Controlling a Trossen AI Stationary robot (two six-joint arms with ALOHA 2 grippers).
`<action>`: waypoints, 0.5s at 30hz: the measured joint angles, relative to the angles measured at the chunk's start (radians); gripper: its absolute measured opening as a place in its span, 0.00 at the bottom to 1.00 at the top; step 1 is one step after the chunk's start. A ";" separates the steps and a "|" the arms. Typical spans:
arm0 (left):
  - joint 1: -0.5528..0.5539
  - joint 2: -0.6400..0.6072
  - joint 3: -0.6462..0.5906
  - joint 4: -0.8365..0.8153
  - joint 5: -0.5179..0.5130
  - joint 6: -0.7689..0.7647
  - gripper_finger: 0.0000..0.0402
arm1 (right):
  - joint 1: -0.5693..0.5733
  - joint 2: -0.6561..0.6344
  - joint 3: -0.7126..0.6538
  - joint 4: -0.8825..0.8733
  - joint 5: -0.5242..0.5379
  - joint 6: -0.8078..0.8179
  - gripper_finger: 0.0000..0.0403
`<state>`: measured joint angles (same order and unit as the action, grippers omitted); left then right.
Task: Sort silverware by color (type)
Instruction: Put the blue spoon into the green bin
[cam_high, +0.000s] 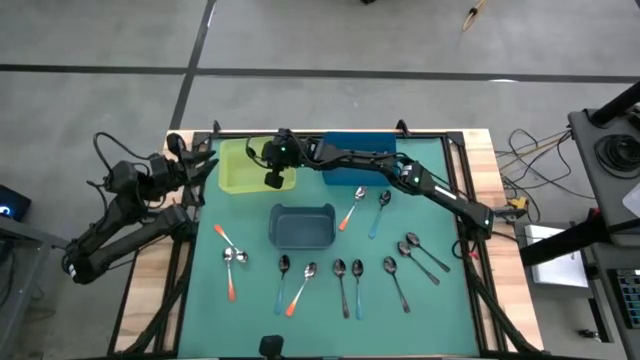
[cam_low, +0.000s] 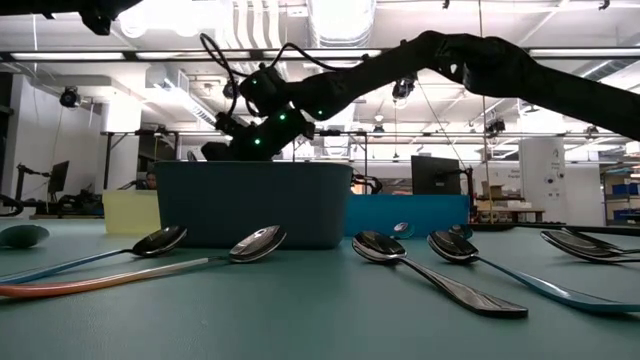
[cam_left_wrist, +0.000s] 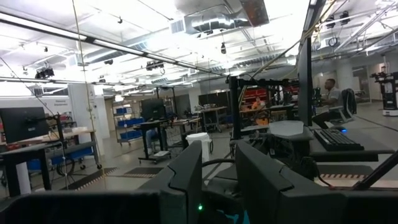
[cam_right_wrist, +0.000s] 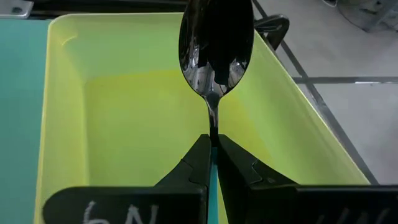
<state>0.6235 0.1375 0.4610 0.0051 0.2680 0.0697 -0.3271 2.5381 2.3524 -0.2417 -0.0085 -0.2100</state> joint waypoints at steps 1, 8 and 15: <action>0.000 0.000 0.000 0.000 0.000 0.000 0.20 | 0.000 0.000 0.000 0.000 0.000 0.000 0.02; 0.000 0.000 0.000 0.000 0.000 0.000 0.20 | 0.000 0.000 0.000 0.003 0.000 0.000 0.02; 0.000 0.000 0.000 0.000 0.000 0.000 0.20 | 0.002 0.000 0.000 0.004 -0.019 -0.008 0.04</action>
<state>0.6235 0.1375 0.4610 0.0052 0.2680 0.0696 -0.3252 2.5381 2.3524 -0.2377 -0.0276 -0.2177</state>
